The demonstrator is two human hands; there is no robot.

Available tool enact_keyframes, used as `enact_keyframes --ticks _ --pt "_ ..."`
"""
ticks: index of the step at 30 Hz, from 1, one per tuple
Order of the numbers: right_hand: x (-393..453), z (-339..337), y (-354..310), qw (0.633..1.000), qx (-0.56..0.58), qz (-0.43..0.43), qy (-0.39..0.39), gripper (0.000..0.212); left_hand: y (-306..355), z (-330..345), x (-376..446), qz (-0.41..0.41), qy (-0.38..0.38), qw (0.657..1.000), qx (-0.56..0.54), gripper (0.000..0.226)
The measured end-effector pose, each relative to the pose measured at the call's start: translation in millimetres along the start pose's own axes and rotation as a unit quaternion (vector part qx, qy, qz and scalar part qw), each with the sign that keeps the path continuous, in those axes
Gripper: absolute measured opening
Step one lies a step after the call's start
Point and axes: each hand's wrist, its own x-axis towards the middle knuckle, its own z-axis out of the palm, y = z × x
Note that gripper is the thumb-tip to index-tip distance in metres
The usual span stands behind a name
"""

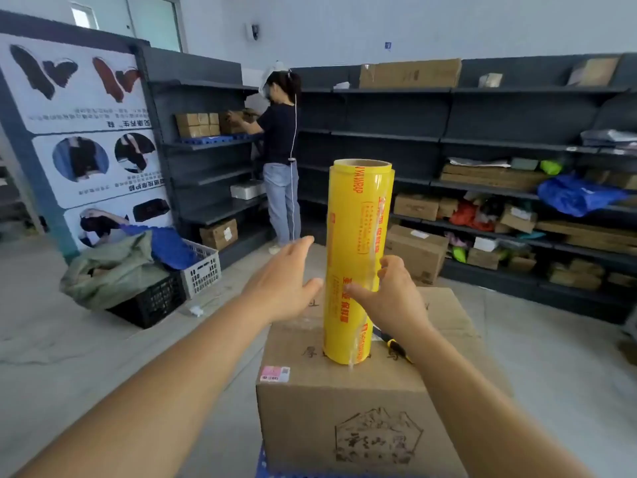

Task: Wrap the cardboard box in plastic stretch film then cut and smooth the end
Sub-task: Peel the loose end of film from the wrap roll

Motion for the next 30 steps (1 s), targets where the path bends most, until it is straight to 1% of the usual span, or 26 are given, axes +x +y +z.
enact_keyframes --ticks 2,5,7,9,12,17,19,23,27,30 --pt "5.0 8.2 -5.5 0.998 0.013 0.025 0.054 0.058 -9.0 -1.8 11.5 0.037 0.014 0.999 -0.028 0.069" --pt "10.2 19.7 -5.0 0.991 0.037 0.048 0.119 0.02 -13.4 -2.5 23.2 0.099 0.008 0.994 -0.049 0.069" --pt "14.3 23.1 -3.4 0.986 0.046 0.062 0.147 0.008 -13.7 -2.7 32.7 0.133 0.019 0.989 -0.06 0.072" --pt "13.2 25.2 -3.1 0.983 0.036 0.067 0.167 0.006 -16.5 -3.4 42.7 0.16 0.054 0.983 -0.077 0.076" --pt "10.8 27.0 -2.7 0.979 0.043 0.07 0.185 0.009 -16.3 -6.9 54.3 0.189 0.097 0.972 -0.097 0.082" --pt "12.1 28.2 -3.5 0.978 0.05 0.074 0.191 0.013 -4.3 -21.5 70.7 0.242 0.16 0.955 -0.057 0.085" --pt "13.1 26.9 -3.5 0.978 0.05 0.076 0.187 0.014 2.8 -27.3 76.5 0.259 0.169 0.95 -0.032 0.081" --pt "13.1 22.8 -2.9 0.98 0.057 0.069 0.18 0.017 17.4 -33.4 82.4 0.271 0.159 0.949 0.022 0.067" --pt "14.9 19.6 -3.4 0.983 0.052 0.057 0.165 0.017 23.4 -37.4 87.3 0.278 0.179 0.942 0.057 0.057" --pt "14.8 19.7 -2.9 0.984 0.053 0.056 0.157 0.016 26.9 -47.4 89.2 0.269 0.193 0.941 0.064 0.058"
